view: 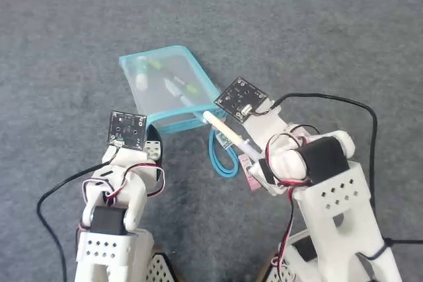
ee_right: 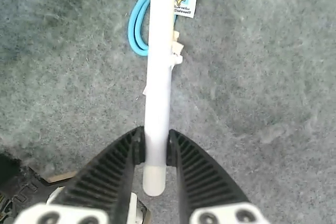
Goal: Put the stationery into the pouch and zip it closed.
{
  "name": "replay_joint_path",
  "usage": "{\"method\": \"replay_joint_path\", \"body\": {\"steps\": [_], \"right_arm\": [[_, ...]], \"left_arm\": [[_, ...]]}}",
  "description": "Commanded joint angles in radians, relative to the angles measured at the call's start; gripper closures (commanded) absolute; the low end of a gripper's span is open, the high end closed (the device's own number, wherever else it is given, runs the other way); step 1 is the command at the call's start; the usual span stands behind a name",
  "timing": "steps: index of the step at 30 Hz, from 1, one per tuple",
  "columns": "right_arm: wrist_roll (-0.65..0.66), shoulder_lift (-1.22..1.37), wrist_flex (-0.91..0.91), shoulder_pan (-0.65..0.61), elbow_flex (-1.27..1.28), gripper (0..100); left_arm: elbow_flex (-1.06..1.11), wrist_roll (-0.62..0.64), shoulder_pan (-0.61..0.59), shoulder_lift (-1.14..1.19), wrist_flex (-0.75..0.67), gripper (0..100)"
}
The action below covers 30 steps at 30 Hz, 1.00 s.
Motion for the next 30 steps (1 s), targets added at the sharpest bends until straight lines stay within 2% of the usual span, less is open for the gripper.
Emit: {"method": "replay_joint_path", "body": {"steps": [1,5,10,21,25,30], "right_arm": [[0.020,-0.028,0.039,-0.064,-0.005,99.2],[-0.031,0.025,0.036,-0.136,-0.017,99.2],[-0.049,0.194,0.022,-0.122,-0.112,99.2],[-0.101,0.607,0.002,-0.117,-0.523,99.2],[-0.109,0.773,-0.038,-0.119,-0.675,99.1],[-0.186,0.958,-0.125,-0.134,-0.875,98.5]], "left_arm": [[-0.016,-0.005,0.006,-0.020,-0.028,99],[-0.016,-0.005,0.006,-0.020,-0.028,99],[-0.016,-0.005,0.006,-0.020,-0.026,99],[-0.016,-0.005,0.006,-0.020,-0.026,99],[-0.016,-0.005,0.008,-0.020,-0.026,99],[-0.016,-0.005,0.008,-0.020,-0.025,99]]}}
